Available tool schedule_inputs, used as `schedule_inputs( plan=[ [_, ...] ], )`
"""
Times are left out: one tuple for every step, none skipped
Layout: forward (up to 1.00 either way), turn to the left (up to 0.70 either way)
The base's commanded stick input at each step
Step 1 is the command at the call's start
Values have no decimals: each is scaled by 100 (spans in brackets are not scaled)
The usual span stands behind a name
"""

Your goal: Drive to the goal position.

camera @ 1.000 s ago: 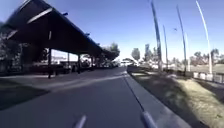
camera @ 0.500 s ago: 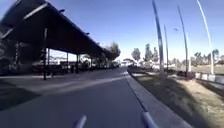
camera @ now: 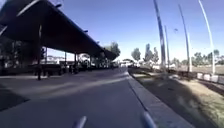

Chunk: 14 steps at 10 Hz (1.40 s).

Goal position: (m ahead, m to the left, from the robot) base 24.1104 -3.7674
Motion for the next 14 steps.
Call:
schedule_inputs(
  plan=[
    [98,0],
    [98,0],
    [98,0],
    [98,0],
    [98,0],
    [98,0],
    [98,0],
    [98,0],
    [98,0],
    [98,0],
    [98,0],
    [98,0],
    [98,0],
    [98,0]
  ],
)
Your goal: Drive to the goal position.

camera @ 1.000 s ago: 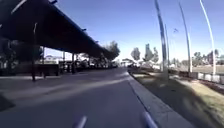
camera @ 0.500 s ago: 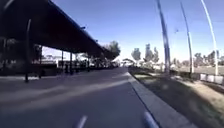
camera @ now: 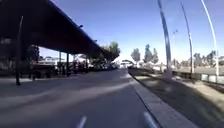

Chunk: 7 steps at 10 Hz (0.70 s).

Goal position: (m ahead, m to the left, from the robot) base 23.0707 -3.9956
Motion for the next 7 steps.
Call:
schedule_inputs(
  plan=[
    [98,0],
    [98,0],
    [98,0],
    [98,0],
    [98,0],
    [98,0],
    [98,0]
  ],
)
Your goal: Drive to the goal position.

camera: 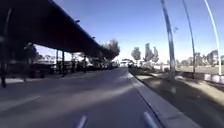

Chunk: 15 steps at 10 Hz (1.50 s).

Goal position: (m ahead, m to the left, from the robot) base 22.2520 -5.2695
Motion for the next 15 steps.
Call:
schedule_inputs(
  plan=[
    [98,0],
    [98,0],
    [98,0],
    [98,0],
    [98,0],
    [98,-3],
    [98,-8],
    [98,-8],
    [98,-8],
    [98,-8],
    [98,-8],
    [98,-8],
    [98,-8],
    [98,-8],
    [98,-8]
  ],
)
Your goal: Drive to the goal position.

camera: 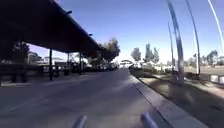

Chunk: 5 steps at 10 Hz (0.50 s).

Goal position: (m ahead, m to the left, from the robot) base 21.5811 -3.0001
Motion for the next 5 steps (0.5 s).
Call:
schedule_inputs(
  plan=[
    [98,-8],
    [98,-8],
    [98,-8],
    [98,-8],
    [98,-8]
  ],
)
